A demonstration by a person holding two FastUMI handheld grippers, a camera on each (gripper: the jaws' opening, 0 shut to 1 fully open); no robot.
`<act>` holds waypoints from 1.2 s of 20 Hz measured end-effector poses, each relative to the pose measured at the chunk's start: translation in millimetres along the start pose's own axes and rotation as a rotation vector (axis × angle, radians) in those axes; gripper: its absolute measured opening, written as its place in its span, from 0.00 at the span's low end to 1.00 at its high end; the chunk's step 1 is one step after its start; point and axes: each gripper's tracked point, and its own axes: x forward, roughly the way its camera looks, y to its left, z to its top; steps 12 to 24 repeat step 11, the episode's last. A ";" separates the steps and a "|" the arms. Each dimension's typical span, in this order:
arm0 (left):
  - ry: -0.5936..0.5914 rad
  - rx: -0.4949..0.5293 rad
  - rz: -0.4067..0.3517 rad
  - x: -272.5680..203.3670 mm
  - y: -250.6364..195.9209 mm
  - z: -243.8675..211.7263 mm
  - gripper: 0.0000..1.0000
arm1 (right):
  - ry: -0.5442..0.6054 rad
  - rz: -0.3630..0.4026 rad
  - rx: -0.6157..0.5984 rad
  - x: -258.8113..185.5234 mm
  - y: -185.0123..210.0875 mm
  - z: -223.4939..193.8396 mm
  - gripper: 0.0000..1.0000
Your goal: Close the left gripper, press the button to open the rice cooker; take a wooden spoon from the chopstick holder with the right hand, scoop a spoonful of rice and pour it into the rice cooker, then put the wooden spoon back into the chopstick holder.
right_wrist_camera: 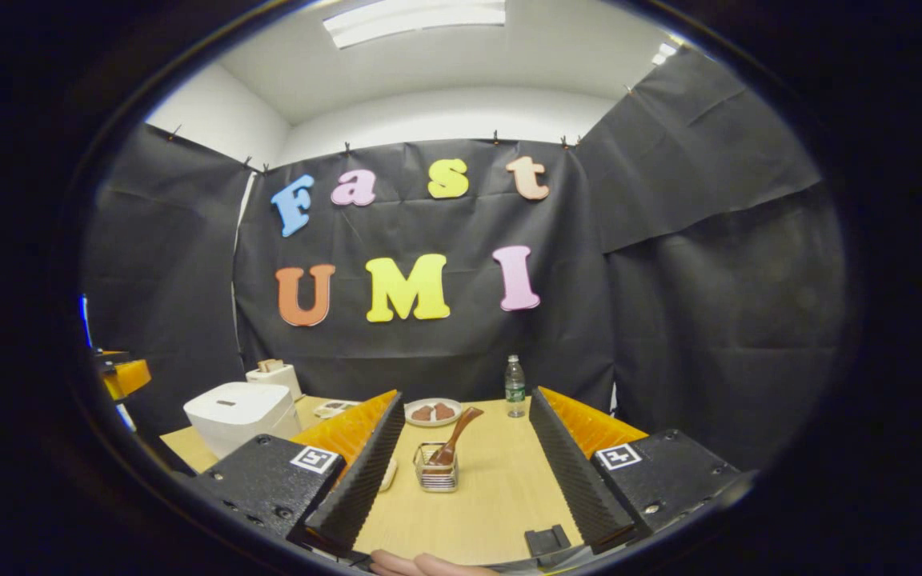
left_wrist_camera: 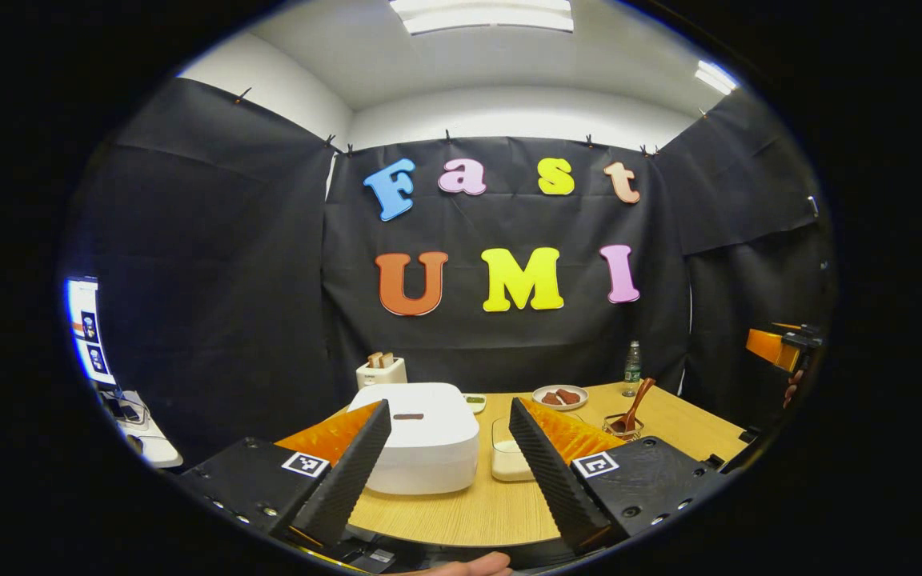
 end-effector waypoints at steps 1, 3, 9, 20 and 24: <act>-0.002 0.003 0.000 -0.7 0.6 1.2 0.95 | -0.003 0.002 0.000 -1.2 0.3 -0.4 1.00; -0.008 0.008 0.002 -2.9 0.5 4.9 0.95 | -0.006 0.018 0.007 -3.6 4.5 -1.6 1.00; -0.039 0.003 0.003 -9.0 -0.6 11.4 0.95 | -0.065 0.041 -0.035 -13.4 9.0 6.6 1.00; -0.042 0.001 -0.002 -13.0 -3.3 12.4 0.95 | -0.076 0.041 -0.043 -15.2 9.5 7.9 1.00; -0.042 0.001 -0.002 -13.0 -3.3 12.4 0.95 | -0.076 0.041 -0.043 -15.2 9.5 7.9 1.00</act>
